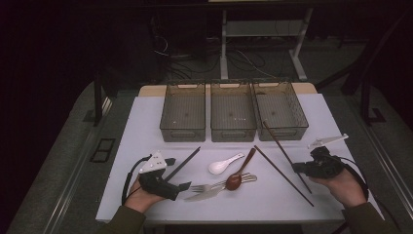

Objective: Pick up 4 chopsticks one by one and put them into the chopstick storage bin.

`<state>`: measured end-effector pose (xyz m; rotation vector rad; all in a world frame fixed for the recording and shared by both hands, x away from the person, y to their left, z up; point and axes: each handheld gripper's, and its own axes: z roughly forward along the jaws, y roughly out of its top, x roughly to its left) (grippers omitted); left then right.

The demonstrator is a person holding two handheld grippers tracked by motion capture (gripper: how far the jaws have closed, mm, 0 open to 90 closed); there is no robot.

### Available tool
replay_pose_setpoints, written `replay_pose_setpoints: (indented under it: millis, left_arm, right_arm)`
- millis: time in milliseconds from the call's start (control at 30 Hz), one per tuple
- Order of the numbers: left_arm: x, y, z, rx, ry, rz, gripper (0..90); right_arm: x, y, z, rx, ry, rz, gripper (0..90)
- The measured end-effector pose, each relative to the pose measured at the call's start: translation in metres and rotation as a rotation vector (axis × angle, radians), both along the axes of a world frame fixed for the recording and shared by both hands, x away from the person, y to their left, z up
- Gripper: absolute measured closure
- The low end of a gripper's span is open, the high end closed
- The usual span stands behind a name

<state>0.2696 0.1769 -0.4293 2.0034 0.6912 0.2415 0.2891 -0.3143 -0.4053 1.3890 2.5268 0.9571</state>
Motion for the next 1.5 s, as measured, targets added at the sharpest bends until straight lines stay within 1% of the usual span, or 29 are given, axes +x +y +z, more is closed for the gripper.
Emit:
replay_pose_setpoints:
  millis: [167, 267, 433, 500, 600, 767, 1000, 1133, 1500]
  left_arm:
    - [0.0, 0.001, 0.001, 0.0, -0.001, 0.003, 0.0]
    - [0.0, 0.001, 0.001, 0.003, 0.003, 0.006, 0.0]
    - [0.001, 0.003, 0.001, -0.011, 0.008, 0.01, 0.0]
    - [0.001, 0.003, 0.001, -0.008, 0.01, 0.005, 0.0]
    - [0.0, 0.002, 0.0, 0.003, 0.001, -0.001, 0.0]
    - [0.0, 0.002, 0.0, 0.005, 0.0, -0.003, 0.0]
    - [0.0, 0.002, 0.0, 0.005, 0.0, -0.004, 0.0]
    - [0.0, 0.002, 0.001, 0.006, -0.002, -0.004, 0.0]
    - [0.0, 0.002, 0.0, 0.006, -0.003, -0.008, 0.0]
  right_arm:
    - [0.005, 0.0, 0.001, 0.022, -0.021, 0.003, 84.8]
    - [0.007, 0.0, 0.003, 0.051, -0.039, 0.008, 84.8]
    - [0.011, 0.001, 0.006, 0.103, -0.063, 0.019, 84.8]
    - [0.013, 0.002, 0.008, 0.114, -0.072, 0.021, 84.8]
    - [0.015, 0.004, 0.01, 0.13, -0.09, 0.026, 84.8]
    - [0.021, 0.008, 0.013, 0.163, -0.118, 0.043, 84.8]
    - [0.029, 0.018, 0.018, 0.186, -0.15, 0.061, 84.8]
    - [0.034, 0.025, 0.019, 0.196, -0.16, 0.073, 84.8]
    - [0.048, 0.047, 0.026, 0.235, -0.197, 0.098, 84.8]
